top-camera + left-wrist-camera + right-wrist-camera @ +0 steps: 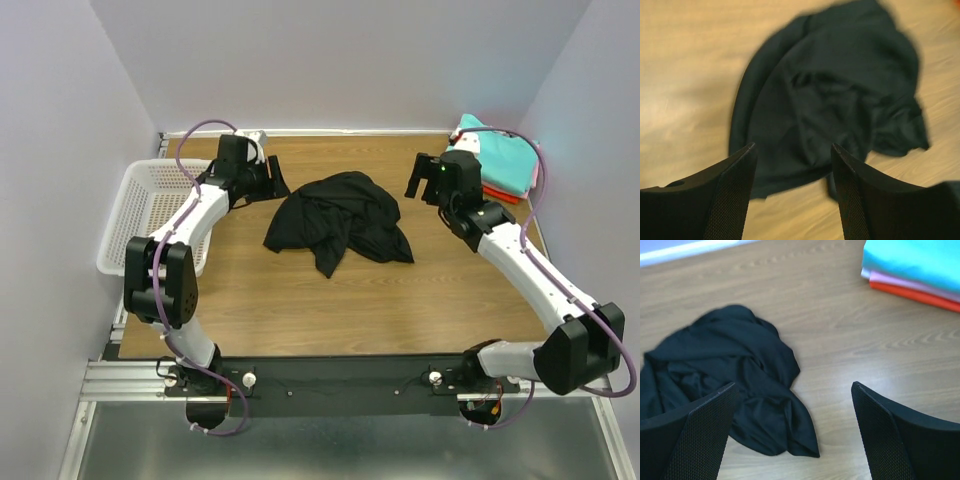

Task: Fold and stack the t-shirts
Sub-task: Move the tshirt to the center of the board, then flatten the tshirt out

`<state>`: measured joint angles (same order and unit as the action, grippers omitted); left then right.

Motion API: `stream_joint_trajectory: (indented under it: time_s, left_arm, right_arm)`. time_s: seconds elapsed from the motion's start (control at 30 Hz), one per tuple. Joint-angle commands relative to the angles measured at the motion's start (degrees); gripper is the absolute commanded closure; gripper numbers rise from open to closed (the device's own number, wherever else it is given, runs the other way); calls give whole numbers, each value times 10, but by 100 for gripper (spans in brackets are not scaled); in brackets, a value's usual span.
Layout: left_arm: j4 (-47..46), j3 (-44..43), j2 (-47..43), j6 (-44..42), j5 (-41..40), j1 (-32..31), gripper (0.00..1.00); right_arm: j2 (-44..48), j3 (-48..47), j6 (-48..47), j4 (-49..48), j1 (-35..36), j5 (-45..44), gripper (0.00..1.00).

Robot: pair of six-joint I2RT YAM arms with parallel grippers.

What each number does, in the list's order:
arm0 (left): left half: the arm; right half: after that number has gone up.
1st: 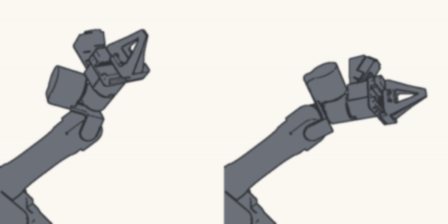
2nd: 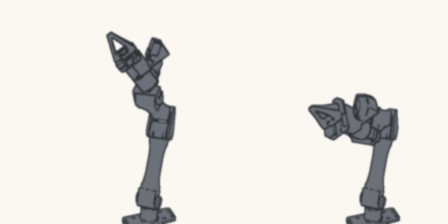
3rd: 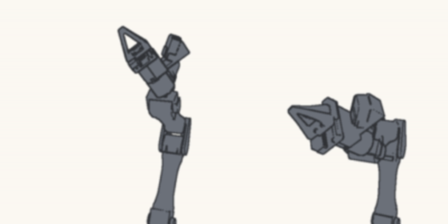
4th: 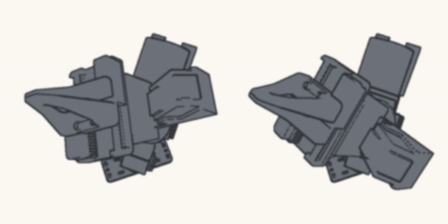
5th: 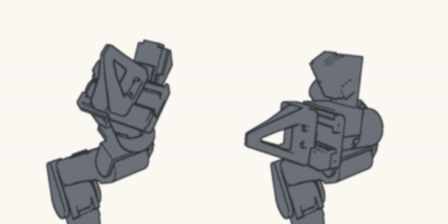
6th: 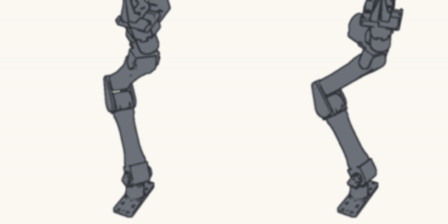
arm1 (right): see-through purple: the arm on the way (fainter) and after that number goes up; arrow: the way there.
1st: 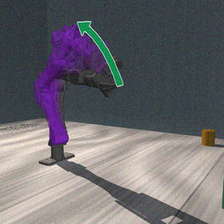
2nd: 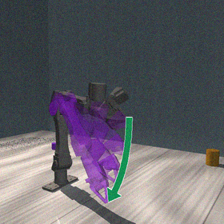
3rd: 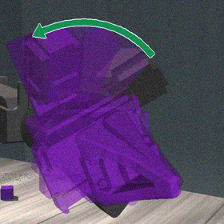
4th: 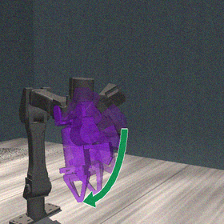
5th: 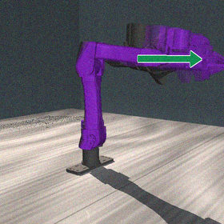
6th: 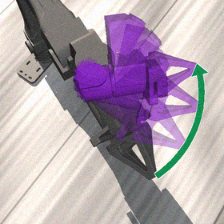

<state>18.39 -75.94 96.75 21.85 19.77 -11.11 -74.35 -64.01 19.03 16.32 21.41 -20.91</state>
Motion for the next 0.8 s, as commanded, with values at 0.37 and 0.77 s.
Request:
stream_joint_trajectory:
  time_s: [0.37,0.77]
  left_arm:
    - [37,19,31,-28,-10,-142,32]
    - [79,-25,143,-30,-39,-187,32]
  right_arm:
    - [-39,87,54,23,-11,100,1]
    - [-84,129,61,29,-73,187,16]
